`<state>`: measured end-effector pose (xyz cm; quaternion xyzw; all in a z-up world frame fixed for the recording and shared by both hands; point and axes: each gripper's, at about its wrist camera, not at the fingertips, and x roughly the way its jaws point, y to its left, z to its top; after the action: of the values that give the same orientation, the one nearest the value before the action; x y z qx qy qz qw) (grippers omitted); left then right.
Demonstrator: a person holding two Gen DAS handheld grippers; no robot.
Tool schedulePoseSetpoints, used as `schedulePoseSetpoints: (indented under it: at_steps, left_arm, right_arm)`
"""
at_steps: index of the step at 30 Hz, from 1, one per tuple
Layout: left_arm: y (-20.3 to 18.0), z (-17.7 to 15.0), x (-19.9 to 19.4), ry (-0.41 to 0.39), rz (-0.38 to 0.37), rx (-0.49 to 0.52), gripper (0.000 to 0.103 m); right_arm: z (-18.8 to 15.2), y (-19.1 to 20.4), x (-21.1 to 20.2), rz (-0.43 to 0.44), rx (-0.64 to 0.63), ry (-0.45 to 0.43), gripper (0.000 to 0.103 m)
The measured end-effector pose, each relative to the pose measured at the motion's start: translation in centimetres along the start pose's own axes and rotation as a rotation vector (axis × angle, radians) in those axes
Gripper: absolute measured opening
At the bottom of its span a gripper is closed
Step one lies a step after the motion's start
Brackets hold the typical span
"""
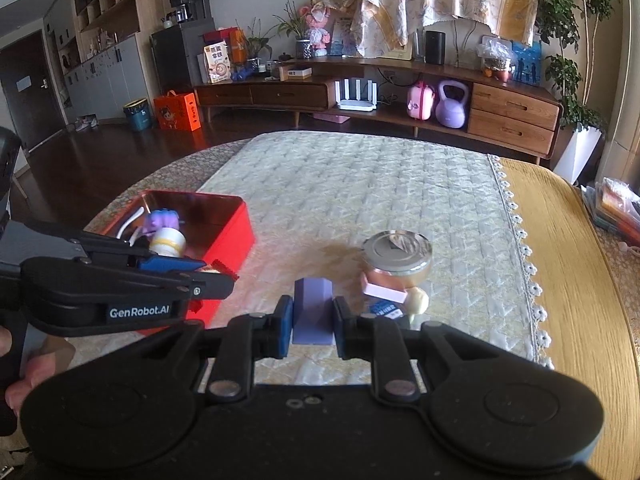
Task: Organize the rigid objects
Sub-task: 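Carry the candy packet and purple block into the red tin box and release both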
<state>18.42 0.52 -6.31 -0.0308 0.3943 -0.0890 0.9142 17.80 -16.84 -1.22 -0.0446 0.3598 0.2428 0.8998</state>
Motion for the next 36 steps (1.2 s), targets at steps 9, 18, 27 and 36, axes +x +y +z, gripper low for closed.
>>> schedulePoseSetpoints:
  at_steps: [9,18,27,36]
  left_arm:
    - [4.9,-0.7,-3.4,-0.034,0.055,-0.091,0.023]
    - [10.3,-1.4,-4.6,-0.043,0.136,-0.170,0.023]
    - [13.9,-1.9,-2.1,0.012,0.181,-0.206,0.023]
    - [14.6,-1.5,0.9,0.048,0.191,-0.185,0.023]
  right_arm:
    - [1.8,4.1,0.6,0.061,-0.064,-0.012,0.020]
    - [3.1,7.1,3.6,0.111,-0.103,0.019,0.020]
    - [4.9,9.5,9.5,0.124,-0.170,0.074,0.020]
    - [5.6,11.7,14.8,0.111,-0.276,0.143,0.020]
